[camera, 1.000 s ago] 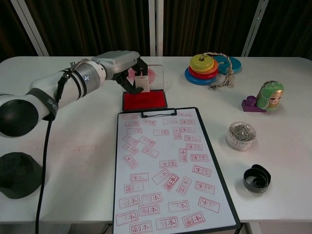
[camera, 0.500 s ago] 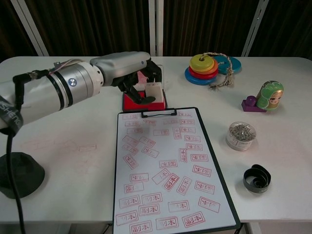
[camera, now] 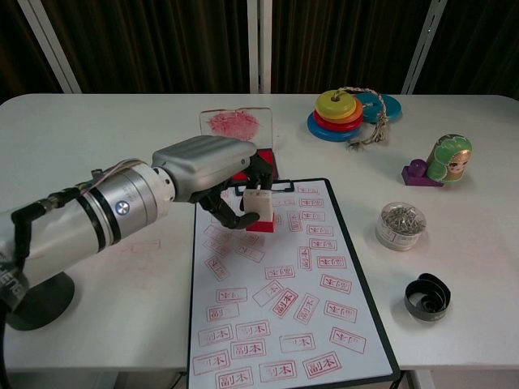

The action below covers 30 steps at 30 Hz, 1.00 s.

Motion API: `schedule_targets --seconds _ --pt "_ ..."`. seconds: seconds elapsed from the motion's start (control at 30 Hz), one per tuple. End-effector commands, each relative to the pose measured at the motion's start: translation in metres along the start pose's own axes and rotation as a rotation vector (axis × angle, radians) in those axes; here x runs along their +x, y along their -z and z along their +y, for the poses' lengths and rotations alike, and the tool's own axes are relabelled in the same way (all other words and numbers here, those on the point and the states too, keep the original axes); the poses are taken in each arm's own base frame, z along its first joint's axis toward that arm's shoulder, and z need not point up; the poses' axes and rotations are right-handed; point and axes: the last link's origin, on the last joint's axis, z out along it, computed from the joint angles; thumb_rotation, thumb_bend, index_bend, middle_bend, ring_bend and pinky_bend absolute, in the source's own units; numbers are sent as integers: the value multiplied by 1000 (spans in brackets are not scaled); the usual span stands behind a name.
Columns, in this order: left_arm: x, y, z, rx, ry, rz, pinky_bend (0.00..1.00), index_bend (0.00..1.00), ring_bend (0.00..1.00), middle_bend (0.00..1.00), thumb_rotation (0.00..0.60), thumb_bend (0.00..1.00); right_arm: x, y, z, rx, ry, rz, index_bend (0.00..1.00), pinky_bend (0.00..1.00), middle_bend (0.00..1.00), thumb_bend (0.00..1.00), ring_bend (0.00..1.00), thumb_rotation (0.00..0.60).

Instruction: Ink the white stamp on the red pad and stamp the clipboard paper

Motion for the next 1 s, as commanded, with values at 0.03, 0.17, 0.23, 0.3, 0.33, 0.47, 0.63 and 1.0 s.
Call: schedule_targets --seconds 0.03,0.17,0.23,0.3,0.33,0.47,0.63,1.0 --pt "0 -2 0 17 27 6 1000 660 1000 663 600 392 0 0 1 -5 2 -2 0 0 0 223 0 600" --pt "-4 -7 2 38 23 10 1000 661 1000 665 600 391 0 -1 2 -11 3 -3 0 0 0 223 0 600" --pt "-5 -8 4 43 17 13 1000 661 1000 665 600 392 1 0 2 -12 3 -2 0 0 0 223 0 600" --pt "-7 -8 7 49 20 13 1000 661 1000 665 600 392 1 0 3 -14 3 -2 0 0 0 222 0 600" --pt "-8 -8 8 50 21 14 1000 661 1000 665 600 392 1 0 3 -14 3 -1 0 0 0 222 0 600" --pt "-12 -10 14 43 28 10 1000 662 1000 666 600 392 2 1 3 -14 3 1 0 0 0 222 0 600" --pt "-15 -13 17 43 32 7 1000 662 1000 666 600 392 2 2 5 -18 3 3 0 0 0 222 0 600" --pt "-20 -19 21 49 30 5 1000 663 1000 667 600 396 3 0 8 -21 -1 6 0 0 0 223 0 600"
